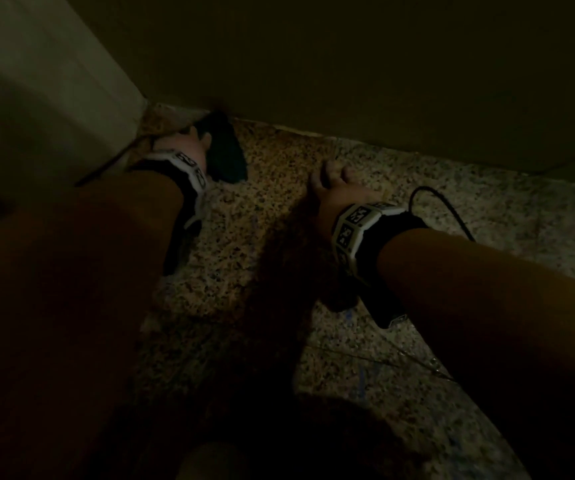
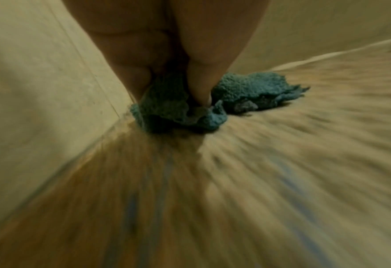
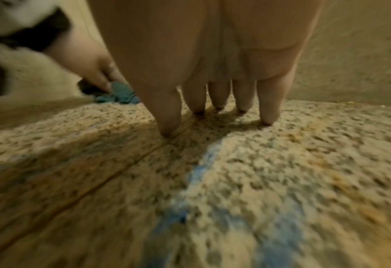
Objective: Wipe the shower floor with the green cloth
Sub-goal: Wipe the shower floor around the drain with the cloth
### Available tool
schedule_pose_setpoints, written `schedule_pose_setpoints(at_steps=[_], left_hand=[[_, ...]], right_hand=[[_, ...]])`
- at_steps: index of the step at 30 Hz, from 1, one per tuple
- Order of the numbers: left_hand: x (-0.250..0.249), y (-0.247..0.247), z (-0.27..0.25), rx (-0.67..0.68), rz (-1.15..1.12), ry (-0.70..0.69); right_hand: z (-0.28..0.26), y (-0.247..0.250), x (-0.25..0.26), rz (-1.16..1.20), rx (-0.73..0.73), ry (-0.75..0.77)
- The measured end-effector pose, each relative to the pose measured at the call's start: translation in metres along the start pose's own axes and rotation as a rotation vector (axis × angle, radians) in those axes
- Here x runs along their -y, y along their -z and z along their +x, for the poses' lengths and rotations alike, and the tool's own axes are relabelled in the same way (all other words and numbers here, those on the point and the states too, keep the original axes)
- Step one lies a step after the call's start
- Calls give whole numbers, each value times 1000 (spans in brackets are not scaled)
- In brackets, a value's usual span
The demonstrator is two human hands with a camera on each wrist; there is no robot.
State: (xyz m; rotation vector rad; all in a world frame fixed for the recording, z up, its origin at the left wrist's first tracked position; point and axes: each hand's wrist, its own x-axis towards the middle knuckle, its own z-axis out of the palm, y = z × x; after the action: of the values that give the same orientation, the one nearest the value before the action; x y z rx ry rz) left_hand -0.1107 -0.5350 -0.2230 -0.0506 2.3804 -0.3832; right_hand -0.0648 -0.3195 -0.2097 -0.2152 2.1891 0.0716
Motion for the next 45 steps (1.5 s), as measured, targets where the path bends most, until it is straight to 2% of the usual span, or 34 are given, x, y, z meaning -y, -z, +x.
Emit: schedule_pose_setpoints(at_steps=[2, 4, 7, 9, 14, 17, 20, 24, 29, 31, 33, 37, 41, 45], left_hand=[[4, 3, 7, -139, -73, 20], [9, 6, 14, -145, -53, 17], [11, 7, 19, 19, 66, -2], [12, 6, 10, 73, 85, -13], [7, -25, -25, 177, 13, 39], [7, -34, -30, 334, -21, 90], [9, -33, -29, 355, -50, 73], [15, -20, -17, 299, -7, 68], [32, -10, 16, 0, -24, 3], [34, -4, 22, -31, -3, 12], [35, -2, 21, 35, 50, 3], [31, -17, -5, 69, 60, -3], [31, -43, -27, 327, -38, 97], [27, -65, -51, 389, -47, 93]], right_hand=[[2, -2, -4, 6, -6, 16], [2, -2, -6, 16, -6, 24], [2, -3, -6, 24, -2, 29], [2, -4, -7, 21, -8, 33], [-4, 0, -2, 0, -9, 12], [-8, 0, 2, -21, 3, -2], [-8, -4, 2, -6, -13, 9], [-4, -4, 0, -16, -17, 21], [-4, -7, -1, 27, -4, 11], [-6, -6, -2, 37, 5, 17], [-7, -5, -3, 36, 9, 15], [-5, -8, -3, 17, 6, 8], [-12, -6, 2, -6, 1, 3], [-8, -16, 8, -43, -4, -28]])
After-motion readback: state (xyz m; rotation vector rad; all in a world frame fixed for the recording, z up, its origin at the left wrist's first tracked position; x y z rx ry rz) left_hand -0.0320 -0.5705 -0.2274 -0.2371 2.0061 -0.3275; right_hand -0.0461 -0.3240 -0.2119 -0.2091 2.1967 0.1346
